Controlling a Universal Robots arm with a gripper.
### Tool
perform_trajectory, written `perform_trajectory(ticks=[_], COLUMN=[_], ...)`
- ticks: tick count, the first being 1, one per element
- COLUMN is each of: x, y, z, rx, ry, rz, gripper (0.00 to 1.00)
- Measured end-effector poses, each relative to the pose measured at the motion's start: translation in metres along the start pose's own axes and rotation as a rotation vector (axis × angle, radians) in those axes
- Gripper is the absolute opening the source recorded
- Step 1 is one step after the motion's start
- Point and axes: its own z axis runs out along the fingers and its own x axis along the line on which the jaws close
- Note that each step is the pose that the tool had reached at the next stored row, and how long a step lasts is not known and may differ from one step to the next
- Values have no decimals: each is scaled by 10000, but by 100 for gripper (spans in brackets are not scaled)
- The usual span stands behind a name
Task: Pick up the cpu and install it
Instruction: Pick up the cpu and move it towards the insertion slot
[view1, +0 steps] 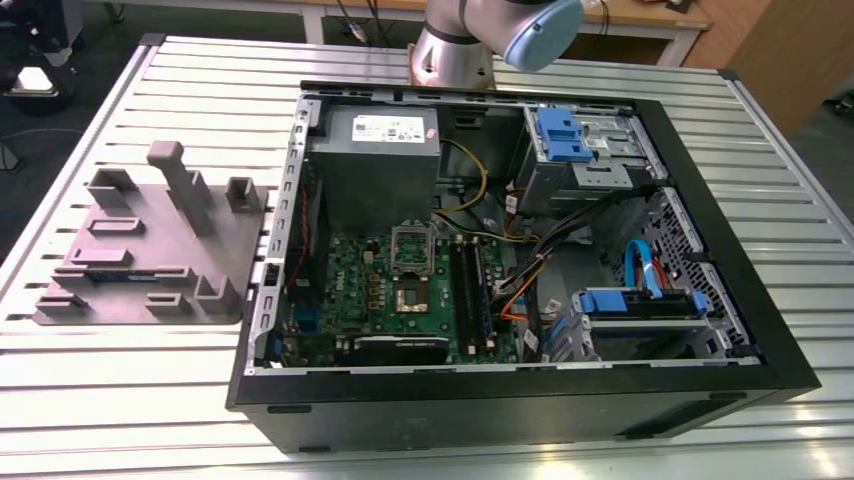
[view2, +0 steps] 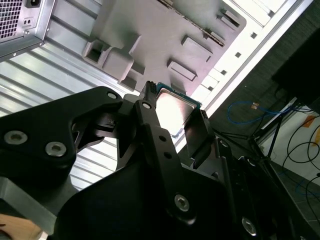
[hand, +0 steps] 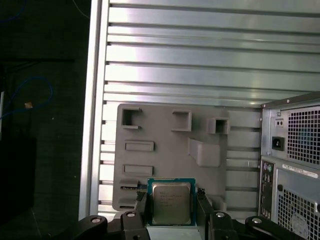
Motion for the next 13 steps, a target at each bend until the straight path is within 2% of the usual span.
perform_trajectory(ticks=[13], x=[-90], y=[-3], z=[0], rx=[0], ry=[0], rz=[0], gripper=[47])
